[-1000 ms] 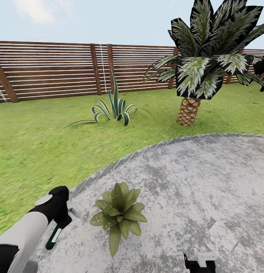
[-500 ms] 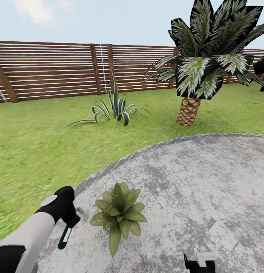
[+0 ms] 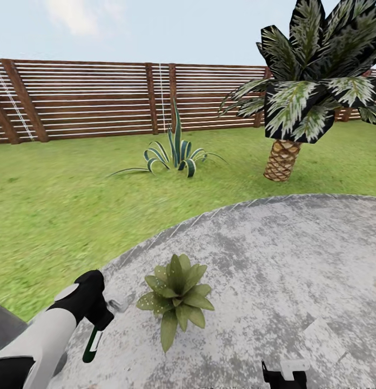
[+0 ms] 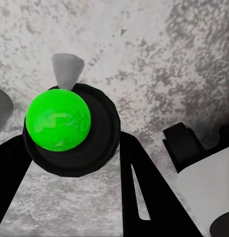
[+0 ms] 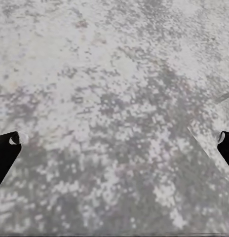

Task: Pick up the pesticide atomizer in the garden and spray insectifuge to fully cover both potted plants in the garden.

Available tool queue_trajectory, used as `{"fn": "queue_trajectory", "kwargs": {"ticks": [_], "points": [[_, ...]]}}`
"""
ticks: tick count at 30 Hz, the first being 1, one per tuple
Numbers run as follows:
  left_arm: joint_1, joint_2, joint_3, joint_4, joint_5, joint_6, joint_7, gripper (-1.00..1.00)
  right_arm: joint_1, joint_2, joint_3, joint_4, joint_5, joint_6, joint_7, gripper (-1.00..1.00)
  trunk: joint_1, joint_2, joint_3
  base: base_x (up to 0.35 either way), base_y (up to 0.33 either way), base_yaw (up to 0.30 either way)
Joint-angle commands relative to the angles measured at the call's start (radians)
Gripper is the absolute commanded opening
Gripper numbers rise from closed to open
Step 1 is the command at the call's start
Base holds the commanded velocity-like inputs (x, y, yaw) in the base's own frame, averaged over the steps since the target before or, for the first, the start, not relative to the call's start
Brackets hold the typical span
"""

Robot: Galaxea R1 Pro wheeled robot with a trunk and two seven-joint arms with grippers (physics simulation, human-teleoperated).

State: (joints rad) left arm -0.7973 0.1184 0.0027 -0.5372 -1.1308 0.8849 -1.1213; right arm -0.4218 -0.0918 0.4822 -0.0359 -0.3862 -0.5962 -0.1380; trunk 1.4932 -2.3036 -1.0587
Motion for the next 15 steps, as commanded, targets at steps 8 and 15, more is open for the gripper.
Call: {"fn": "queue_trajectory", "kwargs": {"ticks": [8, 15], "points": [[0.000, -0.003, 0.000, -0.006, -0.007, 0.006, -0.009, -1.00, 0.000, -0.001, 0.009, 0.001, 0.001, -0.001, -0.003, 1.00, -0.001, 0.000, -0.001, -0.229, -0.175, 0.015], [0.000, -0.009, 0.000, 0.012, -0.006, 0.006, 0.020, -1.00, 0.000, 0.001, 0.010, -0.001, 0.000, -0.001, -0.003, 1.00, -0.001, 0.000, -0.001, -0.025, -0.262, 0.039]]}}
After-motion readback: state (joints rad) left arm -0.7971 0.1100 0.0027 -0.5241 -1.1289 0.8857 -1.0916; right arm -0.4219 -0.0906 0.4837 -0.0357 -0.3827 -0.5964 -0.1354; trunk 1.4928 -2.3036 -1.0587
